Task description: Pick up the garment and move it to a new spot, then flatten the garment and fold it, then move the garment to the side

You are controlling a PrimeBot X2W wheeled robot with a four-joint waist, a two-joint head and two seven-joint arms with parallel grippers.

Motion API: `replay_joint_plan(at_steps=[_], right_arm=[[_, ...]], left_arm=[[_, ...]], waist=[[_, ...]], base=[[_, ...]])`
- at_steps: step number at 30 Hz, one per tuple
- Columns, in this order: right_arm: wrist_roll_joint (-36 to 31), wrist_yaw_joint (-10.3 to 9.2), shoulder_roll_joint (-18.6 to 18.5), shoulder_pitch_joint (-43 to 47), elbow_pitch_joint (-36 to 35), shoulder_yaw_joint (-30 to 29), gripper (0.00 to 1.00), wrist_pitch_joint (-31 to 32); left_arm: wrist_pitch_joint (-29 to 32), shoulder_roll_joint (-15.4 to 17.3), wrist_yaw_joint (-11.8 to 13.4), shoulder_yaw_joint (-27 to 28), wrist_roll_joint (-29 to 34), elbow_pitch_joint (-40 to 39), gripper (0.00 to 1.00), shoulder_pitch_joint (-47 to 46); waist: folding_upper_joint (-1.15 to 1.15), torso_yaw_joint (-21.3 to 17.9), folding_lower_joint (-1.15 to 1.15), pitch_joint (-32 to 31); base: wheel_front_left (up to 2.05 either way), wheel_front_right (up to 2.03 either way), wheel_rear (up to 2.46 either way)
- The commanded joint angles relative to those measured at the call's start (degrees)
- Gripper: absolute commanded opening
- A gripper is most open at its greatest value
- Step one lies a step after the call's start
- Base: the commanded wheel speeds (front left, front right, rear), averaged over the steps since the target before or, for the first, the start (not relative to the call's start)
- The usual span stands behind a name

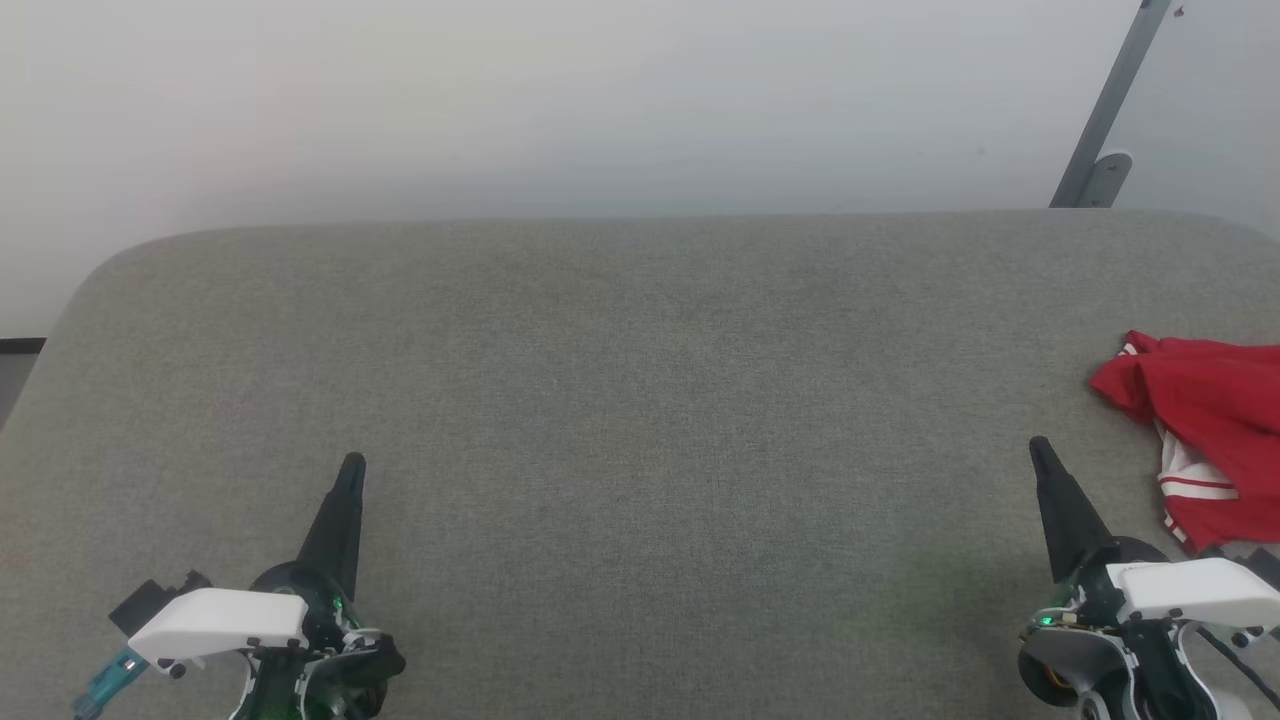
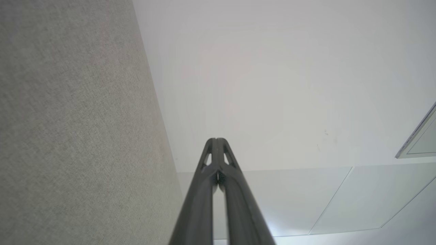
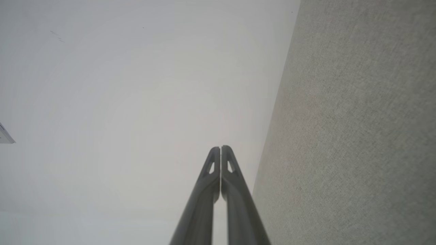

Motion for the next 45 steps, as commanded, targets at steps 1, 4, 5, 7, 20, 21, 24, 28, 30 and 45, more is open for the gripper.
replay_joint_plan(at_steps=[1,4,5,7,20,21,24,28,30,45], right_arm=[[0.2,0.02,0.2,-0.4,-0.2,0.1,0.0,0.2],[0.2,0.02,0.2,-0.4,-0.2,0.1,0.0,0.2],[0.2,0.02,0.2,-0.4,-0.2,0.1,0.0,0.2],[0.2,0.02,0.2,-0.4,-0.2,0.1,0.0,0.2],[0.2,0.02,0.2,-0.4,-0.2,0.1,0.0,0.2],[0.2,0.02,0.2,-0.4,-0.2,0.1,0.0,0.2],[0.2,0.02,0.2,-0.4,-0.2,0.1,0.0,0.2],[0.2,0.02,0.2,-0.4,-0.2,0.1,0.0,0.1],[0.2,0.02,0.2,-0.4,-0.2,0.1,0.0,0.1],[0.2,0.02,0.2,-0.4,-0.2,0.1,0.0,0.1]], left_arm=[[0.2,-0.1,-0.2,0.2,-0.2,-0.2,0.0,-0.7],[0.2,-0.1,-0.2,0.2,-0.2,-0.2,0.0,-0.7],[0.2,-0.1,-0.2,0.2,-0.2,-0.2,0.0,-0.7],[0.2,-0.1,-0.2,0.2,-0.2,-0.2,0.0,-0.7],[0.2,-0.1,-0.2,0.2,-0.2,-0.2,0.0,-0.7],[0.2,-0.1,-0.2,0.2,-0.2,-0.2,0.0,-0.7],[0.2,-0.1,-0.2,0.2,-0.2,-0.2,0.0,-0.7],[0.2,-0.1,-0.2,0.2,-0.2,-0.2,0.0,-0.7],[0.2,-0.1,-0.2,0.2,-0.2,-0.2,0.0,-0.7],[0.2,-0.1,-0.2,0.2,-0.2,-0.2,0.0,-0.7]], waist=[[0.0,0.0,0.0,0.0],[0.0,0.0,0.0,0.0],[0.0,0.0,0.0,0.0],[0.0,0.0,0.0,0.0],[0.0,0.0,0.0,0.0],[0.0,0.0,0.0,0.0],[0.0,0.0,0.0,0.0],[0.0,0.0,0.0,0.0],[0.0,0.0,0.0,0.0],[0.0,0.0,0.0,0.0]], base=[[0.0,0.0,0.0],[0.0,0.0,0.0],[0.0,0.0,0.0],[0.0,0.0,0.0],[0.0,0.0,0.0],[0.0,0.0,0.0],[0.0,0.0,0.0],[0.0,0.0,0.0],[0.0,0.0,0.0],[0.0,0.0,0.0]])
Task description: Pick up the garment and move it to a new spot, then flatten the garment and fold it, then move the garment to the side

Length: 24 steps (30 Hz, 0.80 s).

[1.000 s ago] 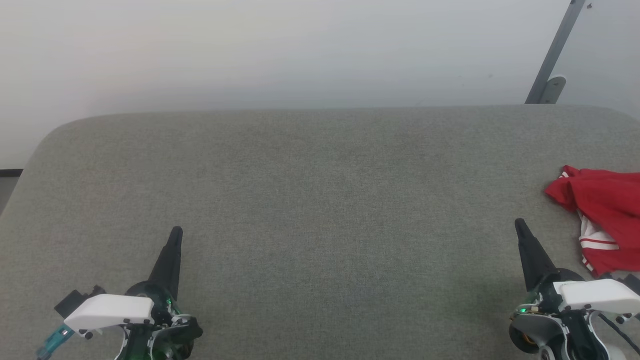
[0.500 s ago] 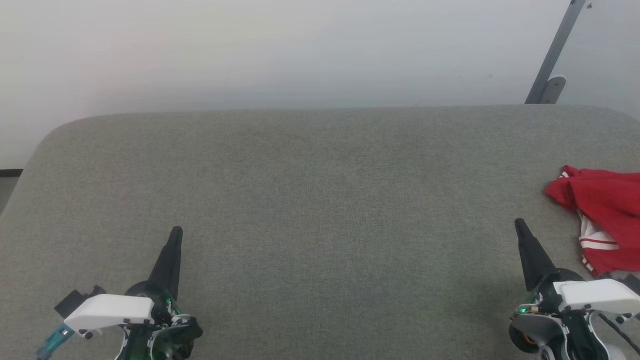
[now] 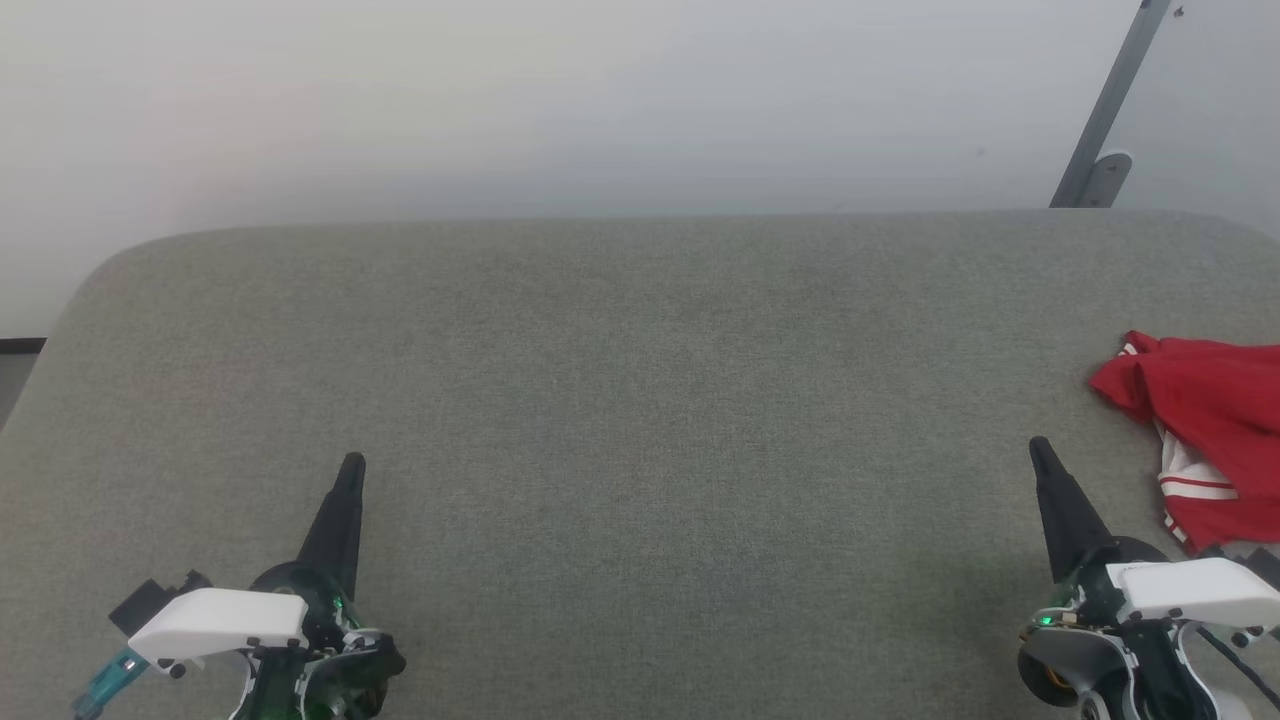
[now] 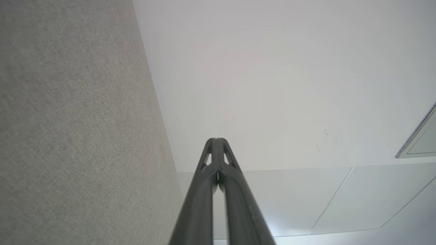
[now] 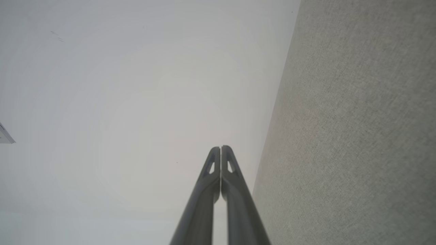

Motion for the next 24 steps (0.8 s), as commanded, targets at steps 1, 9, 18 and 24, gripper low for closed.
replay_joint_plan(at_steps=[1,9,18,24], right_arm=[[0.2,0.02,0.2,-0.4,-0.2,0.1,0.0,0.1],[0.2,0.02,0.2,-0.4,-0.2,0.1,0.0,0.1],[0.2,0.02,0.2,-0.4,-0.2,0.1,0.0,0.1],[0.2,0.02,0.2,-0.4,-0.2,0.1,0.0,0.1]], left_arm=[[0.2,-0.1,-0.2,0.2,-0.2,-0.1,0.0,-0.7],[0.2,-0.1,-0.2,0.1,-0.2,-0.1,0.0,-0.7],[0.2,-0.1,-0.2,0.1,-0.2,-0.2,0.0,-0.7],[0.2,-0.1,-0.2,0.1,-0.2,-0.2,0.0,-0.7]], waist=[[0.0,0.0,0.0,0.0],[0.0,0.0,0.0,0.0],[0.0,0.0,0.0,0.0],[0.0,0.0,0.0,0.0]], base=[[0.0,0.0,0.0],[0.0,0.0,0.0],[0.0,0.0,0.0],[0.0,0.0,0.0]])
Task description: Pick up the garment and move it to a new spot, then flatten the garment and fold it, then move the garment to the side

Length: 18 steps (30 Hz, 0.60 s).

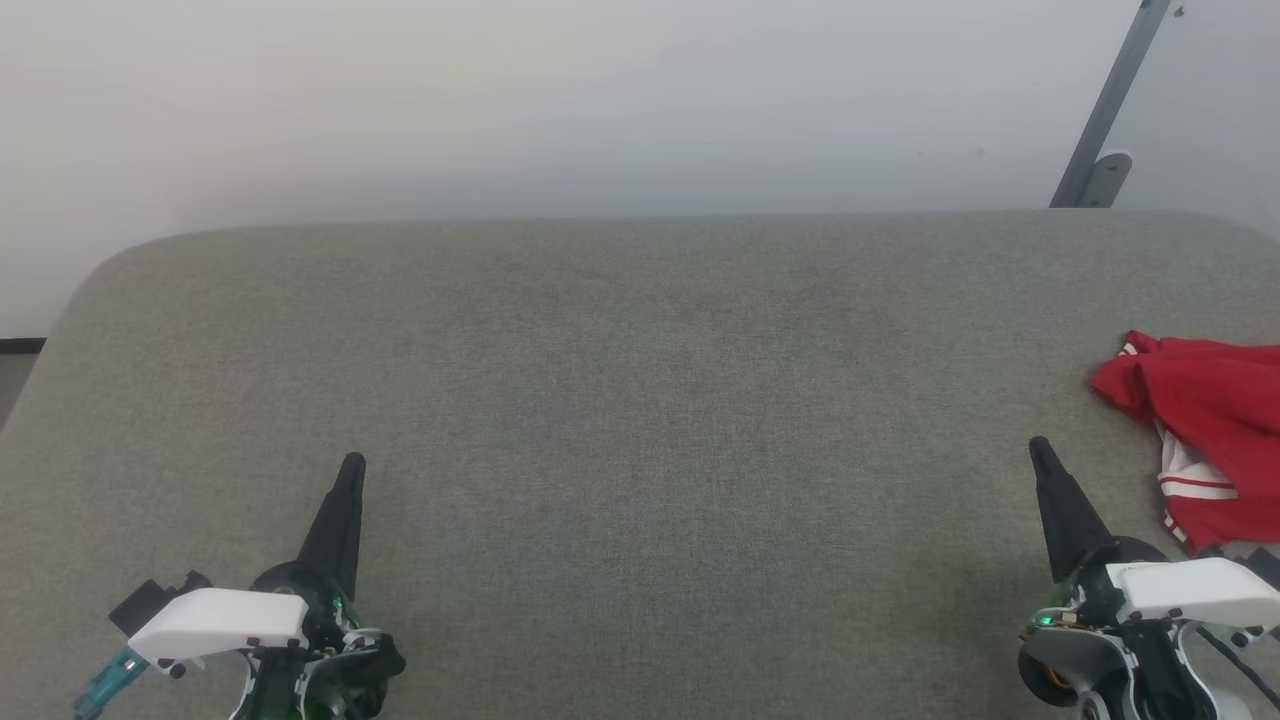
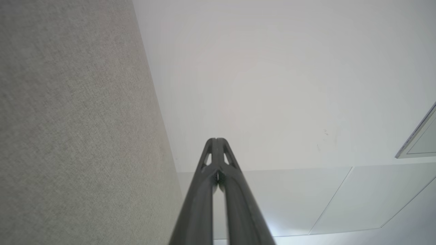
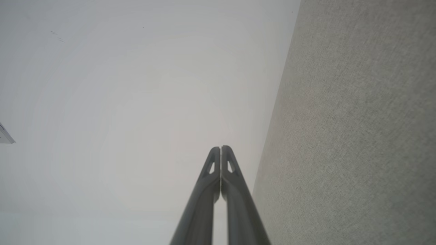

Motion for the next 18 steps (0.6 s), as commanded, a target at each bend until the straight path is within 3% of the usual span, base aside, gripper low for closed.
replay_joint_plan(at_steps=[1,18], right_arm=[[0.2,0.02,0.2,-0.4,-0.2,0.0,0.0,0.1],[0.2,0.02,0.2,-0.4,-0.2,0.1,0.0,0.1]], left_arm=[[0.2,-0.1,-0.2,0.1,-0.2,-0.2,0.0,-0.7],[0.2,-0.1,-0.2,0.1,-0.2,-0.2,0.0,-0.7]], waist=[[0.0,0.0,0.0,0.0],[0.0,0.0,0.0,0.0]], base=[[0.0,0.0,0.0],[0.0,0.0,0.0]])
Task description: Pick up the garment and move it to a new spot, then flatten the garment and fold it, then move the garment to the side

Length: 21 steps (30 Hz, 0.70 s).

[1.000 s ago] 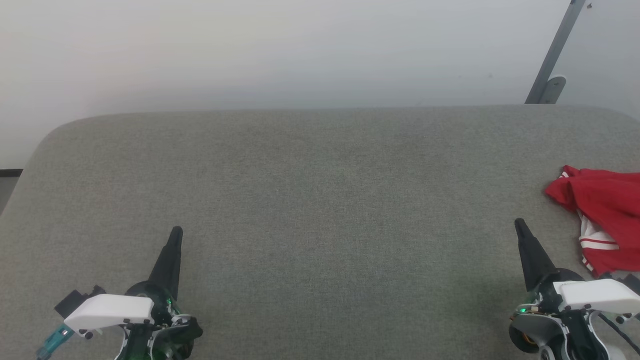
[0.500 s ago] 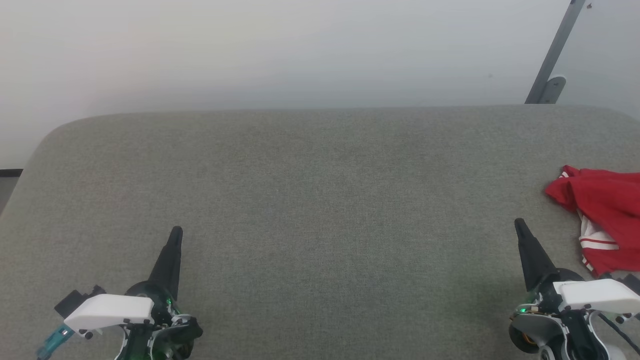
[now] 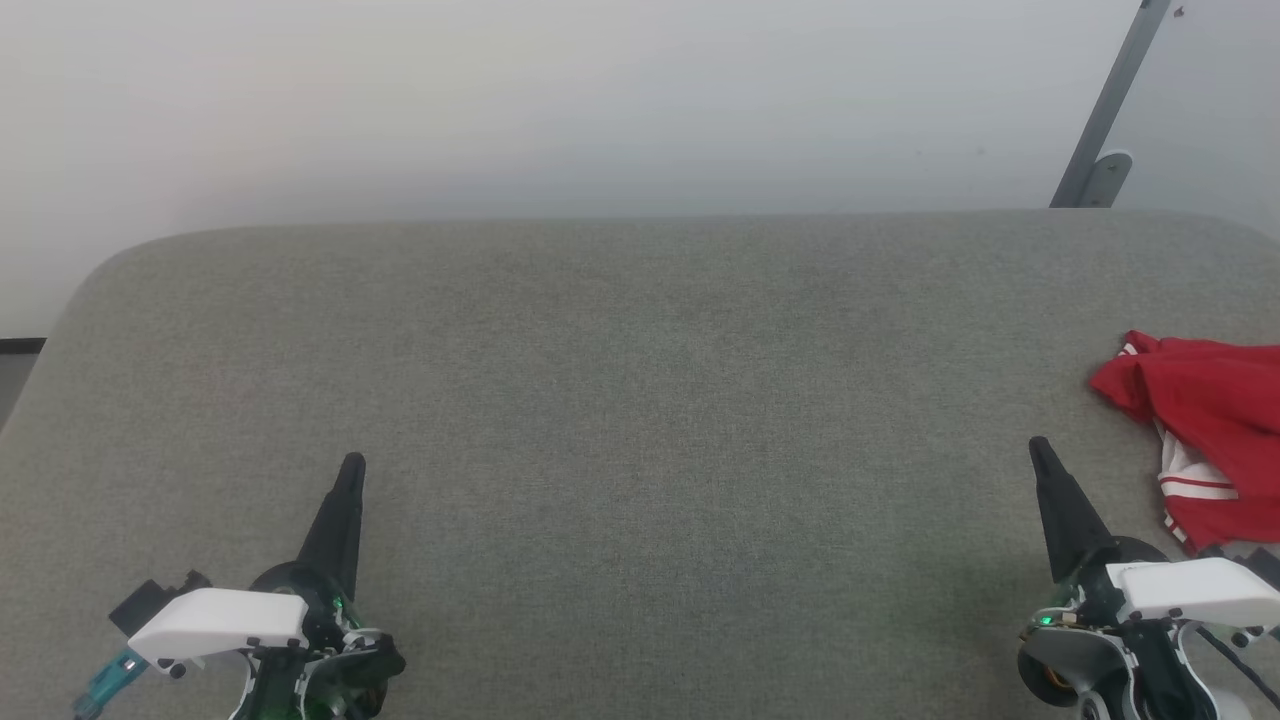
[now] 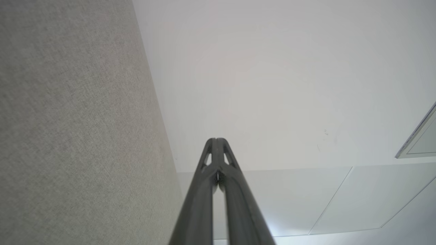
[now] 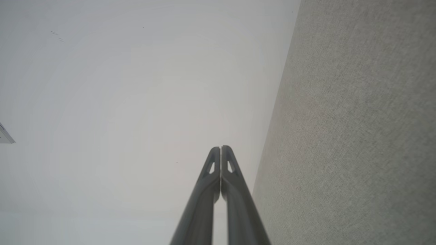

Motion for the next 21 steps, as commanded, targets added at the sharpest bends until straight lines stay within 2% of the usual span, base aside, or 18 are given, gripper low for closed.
replay_joint_plan(at_steps=[1,21], right_arm=[[0.2,0.02,0.2,-0.4,-0.2,0.1,0.0,0.1],[0.2,0.02,0.2,-0.4,-0.2,0.1,0.0,0.1]], left_arm=[[0.2,-0.1,-0.2,0.1,-0.2,-0.2,0.0,-0.7],[0.2,-0.1,-0.2,0.1,-0.2,-0.2,0.0,-0.7]], waist=[[0.0,0.0,0.0,0.0],[0.0,0.0,0.0,0.0]], base=[[0.0,0.0,0.0],[0.0,0.0,0.0]])
